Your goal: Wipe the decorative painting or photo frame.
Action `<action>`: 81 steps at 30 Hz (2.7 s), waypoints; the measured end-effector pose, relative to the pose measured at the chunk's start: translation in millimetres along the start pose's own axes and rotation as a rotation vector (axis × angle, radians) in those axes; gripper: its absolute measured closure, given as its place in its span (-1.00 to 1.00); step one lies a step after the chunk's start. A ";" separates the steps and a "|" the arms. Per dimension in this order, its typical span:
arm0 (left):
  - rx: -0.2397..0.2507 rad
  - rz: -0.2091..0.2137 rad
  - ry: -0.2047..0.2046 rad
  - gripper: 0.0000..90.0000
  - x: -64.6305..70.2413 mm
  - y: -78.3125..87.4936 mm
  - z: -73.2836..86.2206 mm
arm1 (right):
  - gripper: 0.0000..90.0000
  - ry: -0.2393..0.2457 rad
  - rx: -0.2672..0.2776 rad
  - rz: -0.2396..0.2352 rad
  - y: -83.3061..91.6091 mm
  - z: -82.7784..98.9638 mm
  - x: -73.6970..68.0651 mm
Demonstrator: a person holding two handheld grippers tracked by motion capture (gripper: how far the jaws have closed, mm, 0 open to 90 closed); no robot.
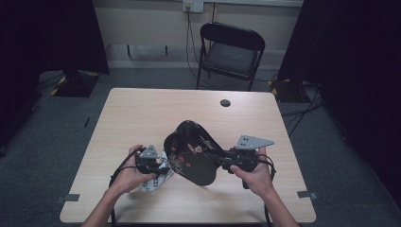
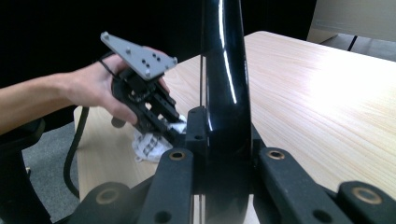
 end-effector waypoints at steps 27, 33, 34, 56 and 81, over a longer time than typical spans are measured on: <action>0.482 -0.055 0.022 0.73 -3.1 79.6 -84.8 | 0.80 -0.002 -0.003 0.002 -0.6 -0.1 0.2; 0.525 -0.024 0.000 0.72 5.1 86.8 -107.6 | 0.80 -0.003 -0.002 0.003 -1.3 -0.5 -0.6; 0.537 -0.014 0.004 0.72 6.7 87.8 -111.1 | 0.80 -0.004 -0.002 0.003 -1.4 -0.5 -0.6; 0.715 0.059 0.007 0.72 45.6 112.9 -158.2 | 0.80 -0.010 -0.005 0.013 -7.1 -2.0 -5.4; 0.647 -0.033 0.015 0.72 25.4 98.3 -138.1 | 0.80 -0.019 -0.001 0.012 -7.7 -1.5 -4.4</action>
Point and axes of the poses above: each handheld gripper's, and its own axes: y roughly backward along the jaws, z roughly out of its underside, x roughly to its right, the point moved 8 cm from there along -y, roughly forward along the jaws, and after that the axes turned 2 degrees about z, right-handed, at the moved point
